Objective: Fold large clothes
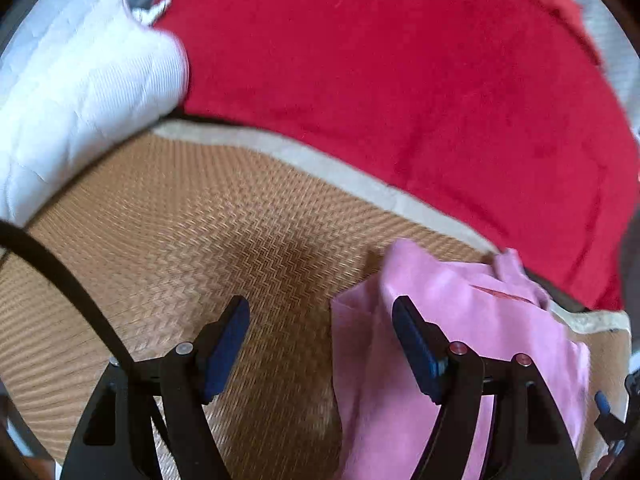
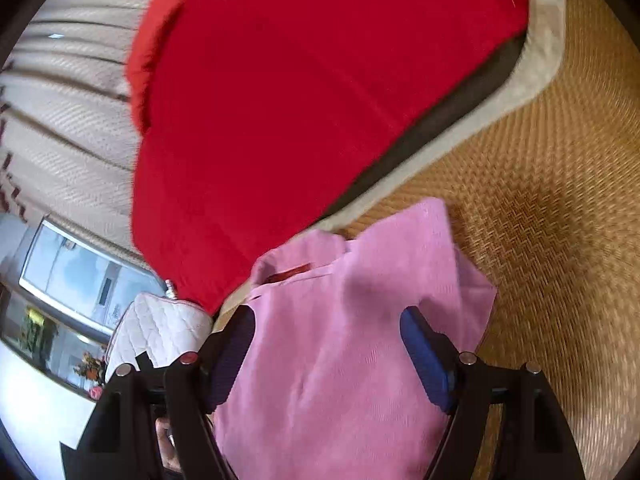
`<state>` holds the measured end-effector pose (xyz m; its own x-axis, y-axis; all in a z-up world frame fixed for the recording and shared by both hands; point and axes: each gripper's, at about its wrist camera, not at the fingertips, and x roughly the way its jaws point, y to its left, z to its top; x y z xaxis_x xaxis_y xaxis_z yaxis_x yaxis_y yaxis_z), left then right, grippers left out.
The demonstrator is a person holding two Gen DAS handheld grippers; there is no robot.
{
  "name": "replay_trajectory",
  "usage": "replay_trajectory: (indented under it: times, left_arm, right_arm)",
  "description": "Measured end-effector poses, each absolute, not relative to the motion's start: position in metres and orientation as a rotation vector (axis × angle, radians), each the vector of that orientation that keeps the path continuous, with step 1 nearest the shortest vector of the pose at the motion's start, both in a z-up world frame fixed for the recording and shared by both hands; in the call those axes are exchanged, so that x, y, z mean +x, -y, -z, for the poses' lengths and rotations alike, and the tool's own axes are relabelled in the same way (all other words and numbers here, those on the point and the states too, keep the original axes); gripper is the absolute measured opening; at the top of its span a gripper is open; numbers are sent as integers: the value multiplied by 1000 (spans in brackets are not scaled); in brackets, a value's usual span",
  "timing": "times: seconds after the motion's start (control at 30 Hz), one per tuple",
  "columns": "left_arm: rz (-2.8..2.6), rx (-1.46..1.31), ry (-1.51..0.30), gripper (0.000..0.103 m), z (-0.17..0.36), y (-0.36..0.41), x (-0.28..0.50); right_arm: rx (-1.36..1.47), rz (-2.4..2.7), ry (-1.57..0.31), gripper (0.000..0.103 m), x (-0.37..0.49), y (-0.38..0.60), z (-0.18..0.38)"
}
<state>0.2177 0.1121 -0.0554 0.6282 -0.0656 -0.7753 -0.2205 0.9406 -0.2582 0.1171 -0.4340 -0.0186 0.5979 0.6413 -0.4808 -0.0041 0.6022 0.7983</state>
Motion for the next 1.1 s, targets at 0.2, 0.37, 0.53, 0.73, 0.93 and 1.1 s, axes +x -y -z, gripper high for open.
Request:
replay_trajectory:
  times: [0.2,0.37,0.53,0.73,0.93,1.1]
  left_arm:
    - [15,-141,-883,75,58,-70,178]
    - [-109,-251,-1038,76,103,-99,180]
    - [-127,-243,-917,76,63,-105,161]
    - [-3,-219,-915,76,65,-90,172]
    - [-71,-210,-1059,77,110,-91,234]
    - [-117,-229,-1056,77,109,-103,246]
  right_arm:
    - [821,-564,-855,79,53,400,0]
    - [831,-476,-931,79,29,400,22]
    - [833,-495,-887,79,6,410,15]
    - [857,-544,-886,79,16,395,17]
    - [840,-555,-905,79,35,383,22]
    - [832,-536,-925,79,53,384,29]
